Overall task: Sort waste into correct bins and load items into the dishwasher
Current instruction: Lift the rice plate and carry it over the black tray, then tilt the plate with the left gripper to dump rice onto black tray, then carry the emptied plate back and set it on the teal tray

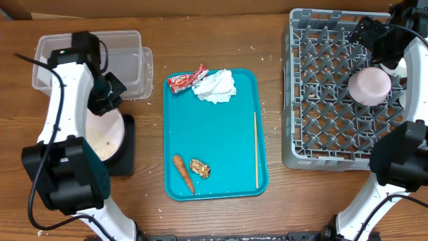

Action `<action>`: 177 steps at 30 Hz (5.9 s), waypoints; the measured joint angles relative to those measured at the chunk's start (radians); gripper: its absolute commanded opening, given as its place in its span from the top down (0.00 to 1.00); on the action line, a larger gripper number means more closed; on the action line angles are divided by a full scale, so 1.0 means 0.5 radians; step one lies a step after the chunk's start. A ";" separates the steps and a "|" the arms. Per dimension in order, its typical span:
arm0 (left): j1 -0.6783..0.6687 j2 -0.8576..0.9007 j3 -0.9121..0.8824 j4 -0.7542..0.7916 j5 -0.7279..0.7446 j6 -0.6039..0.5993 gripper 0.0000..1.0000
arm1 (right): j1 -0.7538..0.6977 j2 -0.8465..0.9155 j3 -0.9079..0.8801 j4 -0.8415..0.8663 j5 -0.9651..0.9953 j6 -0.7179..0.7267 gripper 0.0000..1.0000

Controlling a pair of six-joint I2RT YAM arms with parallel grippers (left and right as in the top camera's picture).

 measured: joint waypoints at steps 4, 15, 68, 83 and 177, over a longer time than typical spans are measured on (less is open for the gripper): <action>0.075 0.000 0.000 0.005 0.098 0.063 0.96 | 0.000 0.000 0.000 0.001 0.000 0.000 0.00; 0.098 -0.034 -0.001 -0.002 0.233 0.171 0.96 | 0.000 0.000 0.000 0.000 0.000 0.000 0.00; 0.764 -0.301 -0.009 -0.253 1.341 0.805 0.96 | 0.000 0.000 0.000 0.000 0.000 0.000 0.00; 0.884 -0.301 -0.014 -0.339 1.529 0.968 0.96 | 0.000 0.000 0.000 0.001 0.000 0.000 0.00; -1.981 0.124 -0.030 0.575 -0.264 0.466 0.96 | 0.000 0.000 0.000 0.001 -0.001 0.000 0.00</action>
